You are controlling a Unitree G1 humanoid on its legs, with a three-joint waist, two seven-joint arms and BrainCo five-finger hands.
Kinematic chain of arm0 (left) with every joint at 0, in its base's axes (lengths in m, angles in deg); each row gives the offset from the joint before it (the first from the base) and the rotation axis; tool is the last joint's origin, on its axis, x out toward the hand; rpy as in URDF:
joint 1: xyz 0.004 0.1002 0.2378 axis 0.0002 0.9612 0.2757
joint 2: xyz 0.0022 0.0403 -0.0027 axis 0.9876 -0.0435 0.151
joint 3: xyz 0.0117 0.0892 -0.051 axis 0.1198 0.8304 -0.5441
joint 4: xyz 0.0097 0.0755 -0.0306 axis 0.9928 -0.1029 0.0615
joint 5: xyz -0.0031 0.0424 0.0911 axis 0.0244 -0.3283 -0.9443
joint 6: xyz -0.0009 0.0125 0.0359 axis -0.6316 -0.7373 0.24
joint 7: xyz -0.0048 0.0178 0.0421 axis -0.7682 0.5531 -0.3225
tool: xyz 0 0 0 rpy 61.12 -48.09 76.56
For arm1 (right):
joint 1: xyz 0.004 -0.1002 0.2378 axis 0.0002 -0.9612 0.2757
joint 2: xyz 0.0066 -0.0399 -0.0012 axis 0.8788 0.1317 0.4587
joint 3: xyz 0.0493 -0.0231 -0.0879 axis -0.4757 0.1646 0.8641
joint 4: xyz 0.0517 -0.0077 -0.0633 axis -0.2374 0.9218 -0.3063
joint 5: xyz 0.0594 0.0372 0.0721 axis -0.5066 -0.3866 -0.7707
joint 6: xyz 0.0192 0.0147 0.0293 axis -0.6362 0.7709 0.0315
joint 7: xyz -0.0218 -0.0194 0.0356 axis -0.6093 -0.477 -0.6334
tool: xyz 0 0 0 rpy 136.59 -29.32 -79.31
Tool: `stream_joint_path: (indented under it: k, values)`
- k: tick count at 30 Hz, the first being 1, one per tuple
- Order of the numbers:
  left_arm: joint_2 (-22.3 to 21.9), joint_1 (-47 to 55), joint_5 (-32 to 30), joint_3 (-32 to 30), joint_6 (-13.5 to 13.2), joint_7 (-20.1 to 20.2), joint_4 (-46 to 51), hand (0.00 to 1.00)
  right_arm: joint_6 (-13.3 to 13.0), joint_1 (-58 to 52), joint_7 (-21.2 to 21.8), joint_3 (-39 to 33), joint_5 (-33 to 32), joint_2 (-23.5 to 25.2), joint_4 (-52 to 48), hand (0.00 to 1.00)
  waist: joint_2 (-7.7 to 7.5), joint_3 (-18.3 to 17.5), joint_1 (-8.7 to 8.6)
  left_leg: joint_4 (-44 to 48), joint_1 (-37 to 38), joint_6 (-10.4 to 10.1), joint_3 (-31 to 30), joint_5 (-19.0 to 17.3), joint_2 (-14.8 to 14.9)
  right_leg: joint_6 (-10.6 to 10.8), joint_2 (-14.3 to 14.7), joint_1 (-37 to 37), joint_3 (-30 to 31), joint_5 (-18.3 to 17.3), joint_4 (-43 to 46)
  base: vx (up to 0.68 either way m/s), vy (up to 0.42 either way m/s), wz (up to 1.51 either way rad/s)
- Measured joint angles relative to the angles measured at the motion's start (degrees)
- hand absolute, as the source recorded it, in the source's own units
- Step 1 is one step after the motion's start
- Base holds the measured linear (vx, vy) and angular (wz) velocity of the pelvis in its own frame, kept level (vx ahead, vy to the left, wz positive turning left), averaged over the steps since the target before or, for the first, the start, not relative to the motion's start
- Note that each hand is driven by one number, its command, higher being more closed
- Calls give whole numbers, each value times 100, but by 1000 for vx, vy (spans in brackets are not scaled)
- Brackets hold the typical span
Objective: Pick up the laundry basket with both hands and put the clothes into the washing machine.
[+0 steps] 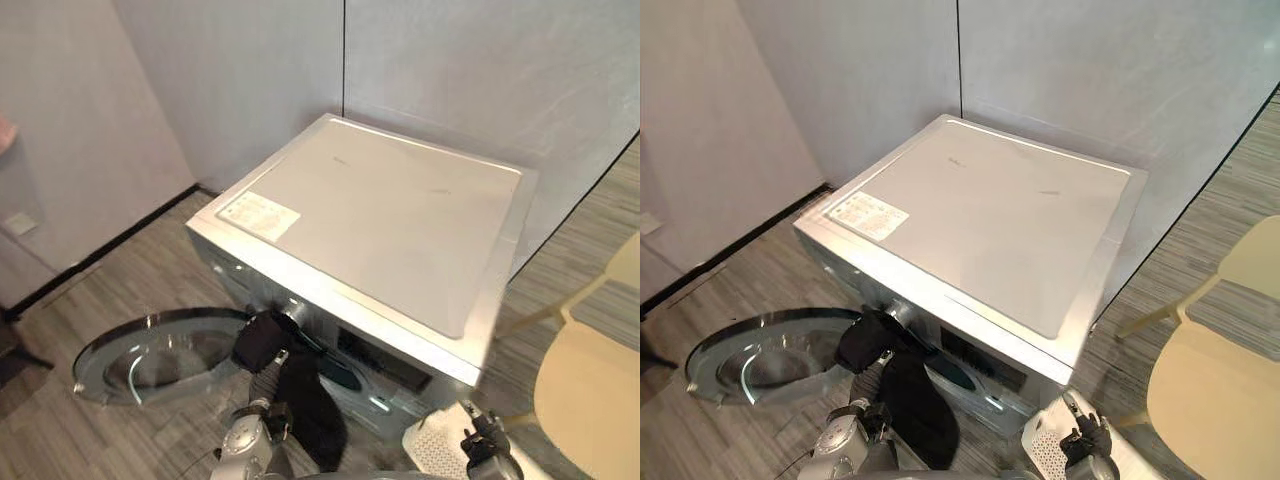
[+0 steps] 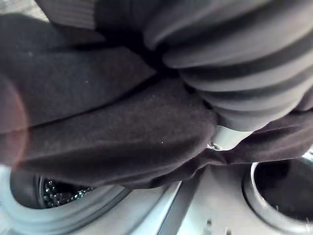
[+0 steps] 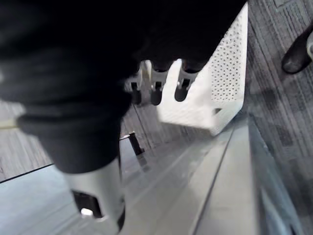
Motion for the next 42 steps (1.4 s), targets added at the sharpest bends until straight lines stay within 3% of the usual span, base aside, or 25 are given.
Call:
stream_joint_path:
  k: [1, 2, 3, 4, 7, 10, 14, 17, 18, 19, 20, 21, 22, 24, 27, 31, 38, 42]
  values:
    - [4, 62, -1, 69, -1, -10, 5, 100, -2, 61, -87, -193, 101, -238, -195, 0, 131, -75, 80, -459, 131, -311, -273, 433, -13, 323, -98, 1, 302, -165, -10, 385, 675, -102]
    - [76, 103, 0, 50, -2, -36, -30, 100, -6, 302, -186, -493, 151, -283, -55, 0, 8, -115, 66, -47, 115, -943, -160, -132, -120, 578, -351, 64, 519, -309, -14, 306, 566, -87]
    - [137, 93, 0, -20, 7, -85, -50, 100, -8, 354, -221, -672, 152, -313, 31, 0, -127, -107, 42, 154, 88, -793, -50, -259, -237, 669, -501, 54, 621, -249, -7, 279, 524, -60]
    - [243, 123, 11, -137, -4, -142, -31, 100, -5, 339, -298, -840, 128, -443, 66, 0, -200, -118, 3, 477, 24, -685, 79, -492, -281, 872, -612, 40, 795, 145, -92, 246, 488, -49]
    - [464, 110, 138, -131, -52, -150, -22, 100, -22, 341, -303, -1131, 125, -616, 66, 0, -190, -111, 3, 756, -84, -500, 161, -628, -333, 1189, -663, -64, 1034, 1162, -362, 161, 471, -38]
    - [475, -73, 188, -68, -60, -145, -34, 100, -35, 342, -296, -1210, 126, -663, 64, 0, -208, -122, -10, 499, -85, -444, 319, -637, -578, 1321, -917, -244, 1059, 1713, -546, 17, 285, -8]
    - [493, -398, 168, -59, -69, -167, -50, 100, -167, 316, -367, -1236, 46, -345, 109, 0, -65, -214, 29, 138, -419, -180, 526, -470, -685, 1325, -1063, -710, 814, 2422, -911, -117, 135, -19]
    - [505, -413, 143, -96, -67, -255, -55, 100, -152, 169, -276, -1072, 39, -42, 238, 0, -64, -217, 37, -10, -290, -134, 700, -413, -662, 1116, -1091, -756, 290, 2658, -995, -91, 41, -30]
    - [452, -386, 142, -140, -67, -261, -61, 100, -122, 124, -208, -900, 89, 19, 441, 0, -62, -235, 50, -143, -155, -131, 792, -415, -623, 933, -1081, -762, -167, 2799, -1029, -89, 16, -58]
    - [388, -370, 143, -162, -71, -268, -70, 100, -76, 108, -136, -679, 138, 105, 690, 0, -17, -243, 99, -383, 27, -54, 1008, -369, -528, 816, -991, -864, -573, 2664, -825, -84, -10, -59]
    - [364, -362, 142, -205, -71, -262, -84, 100, -38, 119, -98, -591, 146, 159, 765, 0, 23, -224, 99, -462, 77, -41, 1096, -325, -494, 878, -883, -983, -552, 2311, -472, -72, -107, -62]
    - [253, -352, 142, -347, -70, -270, -199, 100, 31, 46, 20, -325, 167, 271, 1034, 0, -125, -310, 103, -643, 276, -48, 1235, -244, -497, 929, -598, -1194, -574, 1446, 307, -46, -141, -52]
    - [202, -342, 142, -354, -70, -271, -254, 100, 53, 10, 72, -295, 202, 270, 1121, 0, -191, -346, 155, -638, 345, -88, 1330, -274, -521, 812, -605, -1216, -687, 1358, 351, -88, -117, -71]
    - [53, -266, 144, -347, -65, -257, -333, 100, 62, -5, 186, -275, 349, 274, 1359, 0, -112, -444, 174, -706, 350, -152, 1413, -316, -494, 821, -564, -1047, -691, 1359, -92, -55, -38, -45]
    - [50, -286, 146, -366, -70, -255, -532, 100, 90, -11, 225, -253, 387, 271, 1602, 0, -256, -473, 211, -875, 490, -295, 1537, -135, -530, 852, -598, -971, -656, 991, -492, 37, -128, -37]
    - [4, -386, 172, -242, -42, -236, -971, 100, 93, 8, 285, -273, 548, 103, 1794, 0, -175, -463, 172, -1826, 964, -413, 1451, 516, -610, 814, -496, -742, -777, 952, -743, 68, -149, 11]
    - [193, -366, 145, -283, -41, -217, -1005, 100, 76, 101, 345, -69, 580, 134, 1879, 0, -135, -415, 189, -1961, 1301, -327, 1365, 603, -747, 744, -599, -312, -924, 954, -925, -10, 1, 12]
    - [233, -357, 144, -355, -42, -205, -1000, 100, 88, 49, 350, 43, 615, 204, 1878, 0, -47, -251, 191, -1858, 1325, -288, 1236, 638, -769, 609, -619, -130, -1058, 754, -920, -86, -18, 19]
